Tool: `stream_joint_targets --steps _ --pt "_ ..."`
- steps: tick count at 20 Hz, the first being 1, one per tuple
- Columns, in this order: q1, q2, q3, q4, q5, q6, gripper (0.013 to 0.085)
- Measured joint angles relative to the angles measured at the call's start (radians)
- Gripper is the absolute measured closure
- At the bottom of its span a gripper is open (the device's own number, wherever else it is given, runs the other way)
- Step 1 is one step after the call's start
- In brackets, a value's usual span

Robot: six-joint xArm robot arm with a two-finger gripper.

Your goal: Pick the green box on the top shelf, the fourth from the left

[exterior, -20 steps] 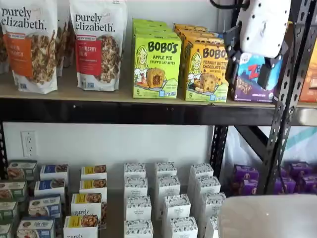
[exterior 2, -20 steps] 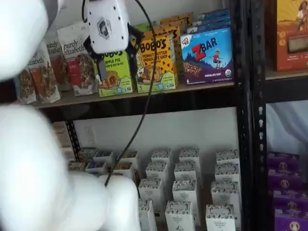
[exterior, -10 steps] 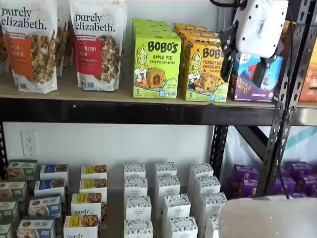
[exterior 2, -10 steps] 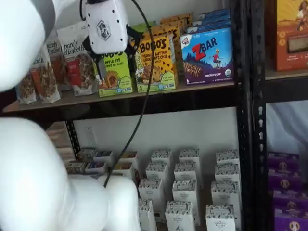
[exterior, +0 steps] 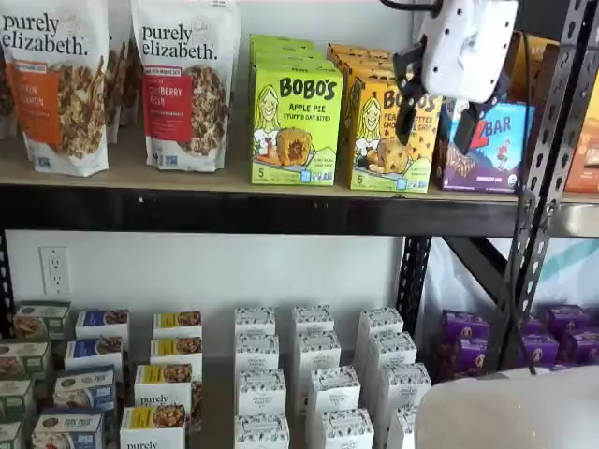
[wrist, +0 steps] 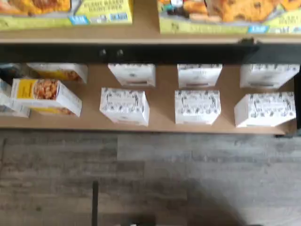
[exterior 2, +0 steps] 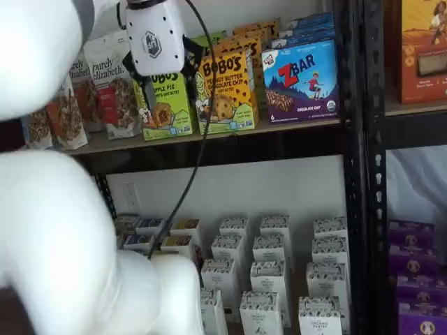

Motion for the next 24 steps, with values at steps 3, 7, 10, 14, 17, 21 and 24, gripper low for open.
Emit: stream_joint_targets --steps 3,7,10,14,17,21,24 --pt "0.016 0.028 -0.013 -0.007 -0.041 0.013 0.0130" --pt "0.028 0.082 -0.045 0.006 -0.076 0.024 0.0130" --pt "0.056 0.120 -0.063 0.004 -0.130 0.046 0.0130" --pt "0.103 0.174 -0.097 -0.021 -0.172 0.087 0.0130" --pt "0.132 0.206 -0.118 -0.038 -0.189 0.115 0.0130" --pt "0.173 0.247 -0.144 -0.058 -0.218 0.154 0.0130" --pt "0.191 0.273 -0.162 -0.049 -0.247 0.169 0.0130"
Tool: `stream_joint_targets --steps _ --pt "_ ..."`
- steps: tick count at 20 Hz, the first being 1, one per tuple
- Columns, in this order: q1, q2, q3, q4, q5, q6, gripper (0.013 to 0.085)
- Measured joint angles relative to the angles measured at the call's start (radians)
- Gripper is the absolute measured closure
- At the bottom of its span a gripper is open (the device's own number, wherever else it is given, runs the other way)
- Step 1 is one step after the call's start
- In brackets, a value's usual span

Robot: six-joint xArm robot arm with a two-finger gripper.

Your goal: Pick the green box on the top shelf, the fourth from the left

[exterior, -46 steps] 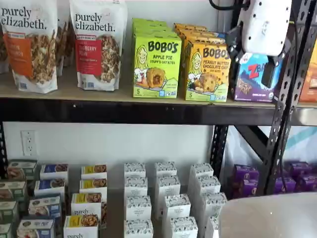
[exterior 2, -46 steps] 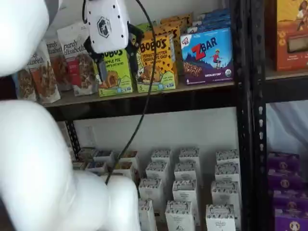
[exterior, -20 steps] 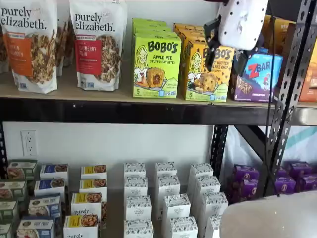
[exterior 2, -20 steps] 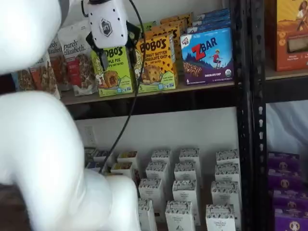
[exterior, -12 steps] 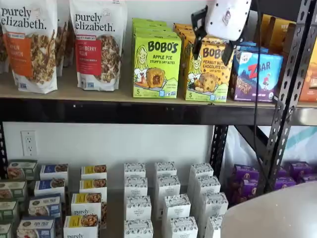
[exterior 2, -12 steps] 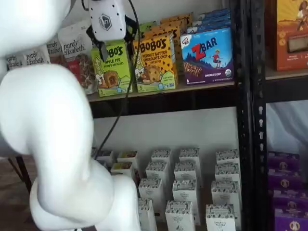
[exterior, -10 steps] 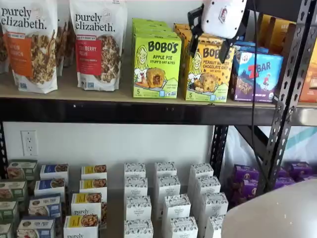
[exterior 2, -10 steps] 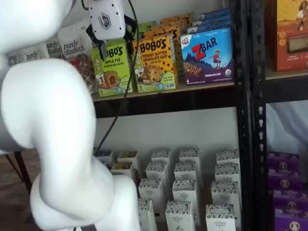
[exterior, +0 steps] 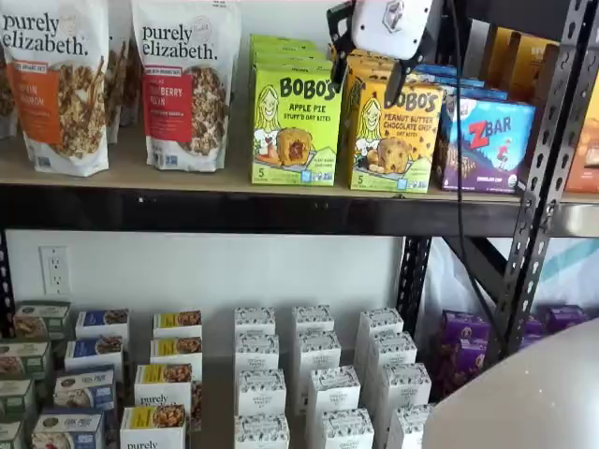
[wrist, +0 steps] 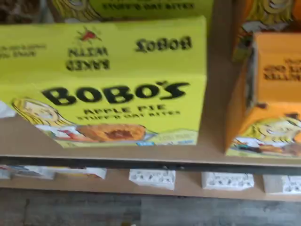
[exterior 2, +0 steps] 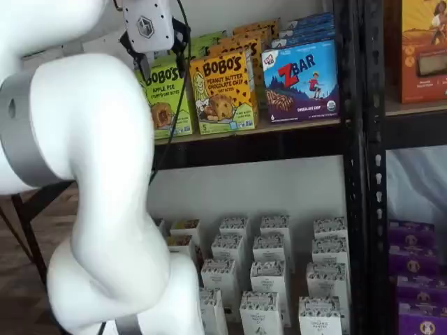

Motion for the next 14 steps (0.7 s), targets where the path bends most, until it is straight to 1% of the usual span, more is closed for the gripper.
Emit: stream_joint_targets --steps 5,8,14 --pt "0.033 0.040 -0.034 -0.013 -0.010 0.031 0.0130" --pt "0.036 0.055 -0.045 0.002 -0.019 0.033 0.0130" --pt "0.036 0.075 -0.059 0.000 -0.031 0.033 0.0130"
